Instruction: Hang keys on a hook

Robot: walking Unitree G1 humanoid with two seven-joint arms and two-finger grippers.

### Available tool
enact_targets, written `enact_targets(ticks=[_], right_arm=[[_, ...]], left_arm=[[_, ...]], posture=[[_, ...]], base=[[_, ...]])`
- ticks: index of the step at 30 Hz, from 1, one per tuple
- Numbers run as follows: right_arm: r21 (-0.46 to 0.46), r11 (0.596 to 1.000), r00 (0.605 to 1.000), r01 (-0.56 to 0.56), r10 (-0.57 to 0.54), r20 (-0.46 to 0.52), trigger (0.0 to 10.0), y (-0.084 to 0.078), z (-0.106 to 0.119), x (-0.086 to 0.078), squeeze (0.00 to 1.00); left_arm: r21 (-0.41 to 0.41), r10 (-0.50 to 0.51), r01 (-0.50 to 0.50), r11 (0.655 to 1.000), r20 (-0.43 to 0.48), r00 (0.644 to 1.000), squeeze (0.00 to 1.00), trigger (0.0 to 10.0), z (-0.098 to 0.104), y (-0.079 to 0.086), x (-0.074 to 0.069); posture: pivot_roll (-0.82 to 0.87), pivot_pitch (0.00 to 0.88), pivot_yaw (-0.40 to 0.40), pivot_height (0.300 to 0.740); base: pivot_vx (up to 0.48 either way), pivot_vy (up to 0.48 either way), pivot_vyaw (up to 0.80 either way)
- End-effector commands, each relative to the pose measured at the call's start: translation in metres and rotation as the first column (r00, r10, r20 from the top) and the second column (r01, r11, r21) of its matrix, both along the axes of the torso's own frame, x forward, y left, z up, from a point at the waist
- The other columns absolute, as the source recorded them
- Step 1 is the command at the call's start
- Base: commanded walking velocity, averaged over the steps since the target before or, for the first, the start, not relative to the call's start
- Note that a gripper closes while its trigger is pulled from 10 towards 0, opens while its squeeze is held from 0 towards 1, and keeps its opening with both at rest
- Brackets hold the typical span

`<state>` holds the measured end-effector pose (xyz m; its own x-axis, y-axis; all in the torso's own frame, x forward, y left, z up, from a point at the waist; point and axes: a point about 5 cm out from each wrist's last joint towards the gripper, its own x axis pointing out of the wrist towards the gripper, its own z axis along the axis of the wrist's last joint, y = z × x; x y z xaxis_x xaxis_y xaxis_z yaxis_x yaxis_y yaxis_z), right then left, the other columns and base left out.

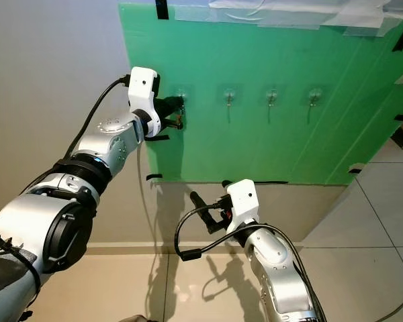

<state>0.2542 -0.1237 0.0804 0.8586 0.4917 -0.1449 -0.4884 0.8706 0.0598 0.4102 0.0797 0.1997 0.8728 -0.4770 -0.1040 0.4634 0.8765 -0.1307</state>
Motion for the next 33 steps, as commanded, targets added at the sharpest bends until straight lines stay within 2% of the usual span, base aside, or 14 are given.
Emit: enact_targets(ticks=[1, 4, 9, 12, 18, 28, 33], right_arm=[[0.004, 1.000, 1.000, -0.001, 0.001, -0.022, 10.0, -0.001, -0.004, -0.003, 0.20], [0.004, 1.000, 1.000, -0.003, 0.003, -0.023, 10.0, -0.001, -0.004, -0.003, 0.21], [0.003, 1.000, 1.000, -0.005, 0.005, -0.024, 10.0, -0.002, -0.004, -0.003, 0.20], [0.003, 1.000, 1.000, -0.007, 0.007, -0.024, 10.0, -0.002, -0.004, -0.003, 0.21], [0.002, 1.000, 1.000, -0.006, 0.006, -0.026, 10.0, -0.001, -0.004, -0.004, 0.20], [0.004, 1.000, 1.000, -0.002, 0.003, -0.028, 10.0, -0.001, -0.004, -0.008, 0.21], [0.007, 1.000, 1.000, -0.006, 0.006, -0.031, 10.0, 0.000, -0.004, -0.008, 0.21]], left_arm=[[-0.010, 0.018, -0.017, 1.000, 0.088, 0.996, 0.00, 10.0, 0.020, 0.002, 0.004], [-0.055, 0.001, 0.005, 0.998, 0.113, 0.994, 0.00, 10.0, 0.023, 0.000, 0.003], [-0.075, -0.022, 0.034, 0.997, 0.149, 0.989, 0.00, 10.0, 0.027, -0.003, 0.002], [-0.076, -0.024, 0.036, 0.996, 0.151, 0.988, 0.00, 10.0, 0.028, -0.004, 0.002], [-0.139, -0.030, 0.051, 0.989, 0.145, 0.989, 0.00, 10.0, 0.028, -0.004, 0.001], [-0.221, -0.048, 0.094, 0.971, 0.207, 0.977, 0.00, 10.0, 0.031, -0.002, -0.006], [-0.381, -0.026, 0.085, 0.921, 0.157, 0.987, 0.00, 10.0, 0.029, 0.003, -0.010]], posture=[[-0.14, 0.000, 0.068, 0.740], [-0.13, 0.000, 0.065, 0.740], [-0.13, 0.000, 0.063, 0.740], [-0.14, 0.000, 0.062, 0.740], [-0.14, 0.000, 0.066, 0.740], [-0.14, 0.000, 0.068, 0.740], [-0.13, 0.000, 0.066, 0.740]], base=[[0.000, 0.000, 0.00], [0.000, 0.000, 0.00], [0.000, 0.000, 0.00], [0.000, 0.000, 0.00], [0.000, 0.000, 0.00], [0.000, 0.000, 0.00], [0.000, 0.000, 0.00]])
